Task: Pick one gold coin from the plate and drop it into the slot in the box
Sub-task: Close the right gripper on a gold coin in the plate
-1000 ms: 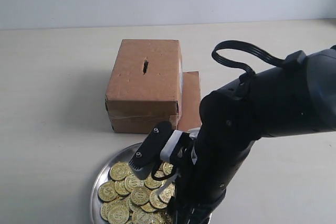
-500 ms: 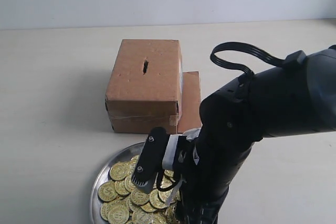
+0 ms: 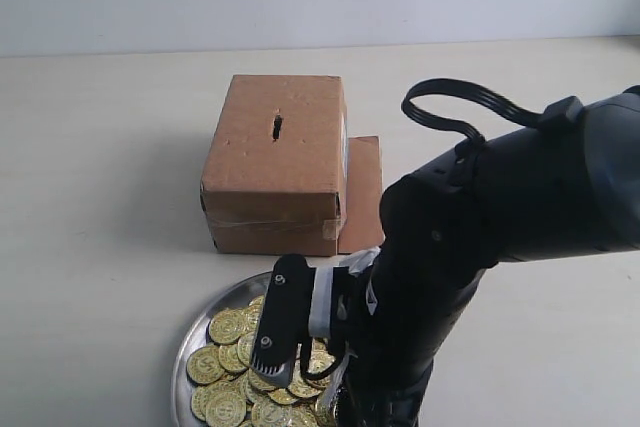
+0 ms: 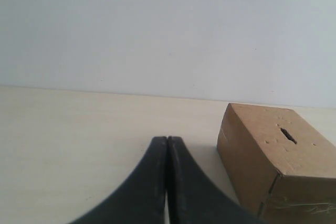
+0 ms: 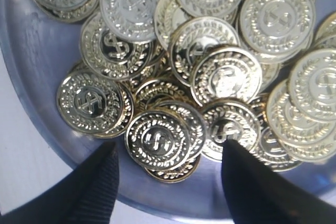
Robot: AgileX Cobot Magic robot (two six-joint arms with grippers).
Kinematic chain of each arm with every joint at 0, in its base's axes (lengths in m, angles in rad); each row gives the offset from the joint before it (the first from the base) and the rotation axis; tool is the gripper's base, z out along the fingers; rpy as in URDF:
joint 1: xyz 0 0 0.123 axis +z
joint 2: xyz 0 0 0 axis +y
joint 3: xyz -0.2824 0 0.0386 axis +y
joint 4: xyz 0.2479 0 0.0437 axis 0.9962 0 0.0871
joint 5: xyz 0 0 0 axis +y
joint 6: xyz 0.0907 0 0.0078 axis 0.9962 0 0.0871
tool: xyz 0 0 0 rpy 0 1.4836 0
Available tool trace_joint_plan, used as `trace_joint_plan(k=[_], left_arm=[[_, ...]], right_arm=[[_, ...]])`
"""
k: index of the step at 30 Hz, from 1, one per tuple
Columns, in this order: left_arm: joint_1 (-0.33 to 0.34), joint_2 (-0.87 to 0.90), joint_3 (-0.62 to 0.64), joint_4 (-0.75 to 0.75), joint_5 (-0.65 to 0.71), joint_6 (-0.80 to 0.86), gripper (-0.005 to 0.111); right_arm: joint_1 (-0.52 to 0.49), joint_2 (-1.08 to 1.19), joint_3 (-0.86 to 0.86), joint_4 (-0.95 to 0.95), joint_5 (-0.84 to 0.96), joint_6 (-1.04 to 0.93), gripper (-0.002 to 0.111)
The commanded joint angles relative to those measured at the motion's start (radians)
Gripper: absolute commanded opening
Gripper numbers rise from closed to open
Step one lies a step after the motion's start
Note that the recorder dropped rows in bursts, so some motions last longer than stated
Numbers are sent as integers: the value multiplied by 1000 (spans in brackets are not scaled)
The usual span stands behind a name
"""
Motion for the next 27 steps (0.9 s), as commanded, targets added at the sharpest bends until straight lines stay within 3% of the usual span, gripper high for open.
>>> trace_joint_plan(k=[1,27], left_arm=[[-8,-6,2,-1,-7,-5,0],[-8,-6,2,-1,-7,-5,0]], right_arm=[[1,-1,-9,24,1,-9,56],[1,48,-9,34,-33,59,51]])
